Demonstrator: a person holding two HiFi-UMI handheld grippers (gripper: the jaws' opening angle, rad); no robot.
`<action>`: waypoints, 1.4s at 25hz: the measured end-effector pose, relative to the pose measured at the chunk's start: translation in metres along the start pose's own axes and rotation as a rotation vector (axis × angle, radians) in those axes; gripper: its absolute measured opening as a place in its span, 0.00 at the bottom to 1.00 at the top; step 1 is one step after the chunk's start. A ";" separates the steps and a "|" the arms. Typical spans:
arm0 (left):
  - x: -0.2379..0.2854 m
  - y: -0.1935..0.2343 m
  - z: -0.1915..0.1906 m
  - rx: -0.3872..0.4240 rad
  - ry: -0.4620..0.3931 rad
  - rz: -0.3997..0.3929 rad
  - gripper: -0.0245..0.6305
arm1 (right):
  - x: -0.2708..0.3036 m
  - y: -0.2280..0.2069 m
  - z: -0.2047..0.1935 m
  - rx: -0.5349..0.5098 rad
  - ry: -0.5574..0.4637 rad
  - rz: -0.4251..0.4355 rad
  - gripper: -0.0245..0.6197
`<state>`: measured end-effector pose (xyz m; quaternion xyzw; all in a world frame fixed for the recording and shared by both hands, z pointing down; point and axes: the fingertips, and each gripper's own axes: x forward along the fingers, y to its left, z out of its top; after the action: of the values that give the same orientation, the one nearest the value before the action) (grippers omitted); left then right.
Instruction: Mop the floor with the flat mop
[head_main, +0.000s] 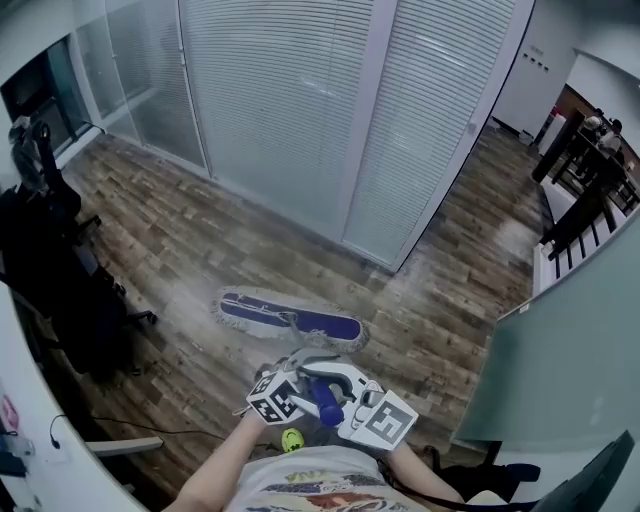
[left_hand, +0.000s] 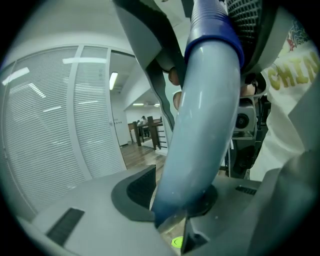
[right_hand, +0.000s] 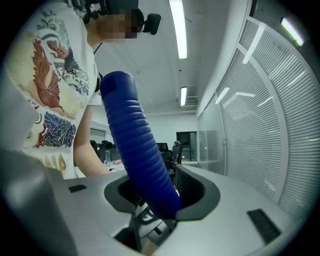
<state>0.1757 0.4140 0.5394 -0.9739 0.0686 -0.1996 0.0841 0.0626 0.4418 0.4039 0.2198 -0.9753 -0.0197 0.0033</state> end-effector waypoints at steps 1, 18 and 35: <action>-0.003 -0.009 0.002 -0.002 0.000 0.001 0.14 | -0.002 0.009 0.003 0.010 -0.017 0.004 0.29; 0.021 -0.014 0.015 -0.018 -0.052 0.050 0.14 | -0.032 -0.003 0.016 0.064 -0.193 0.034 0.30; 0.033 0.027 -0.044 0.063 0.003 -0.002 0.16 | -0.004 -0.025 -0.061 0.009 0.009 0.159 0.32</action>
<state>0.1858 0.3759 0.5867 -0.9705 0.0616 -0.2030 0.1146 0.0781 0.4190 0.4640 0.1420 -0.9897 -0.0140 0.0081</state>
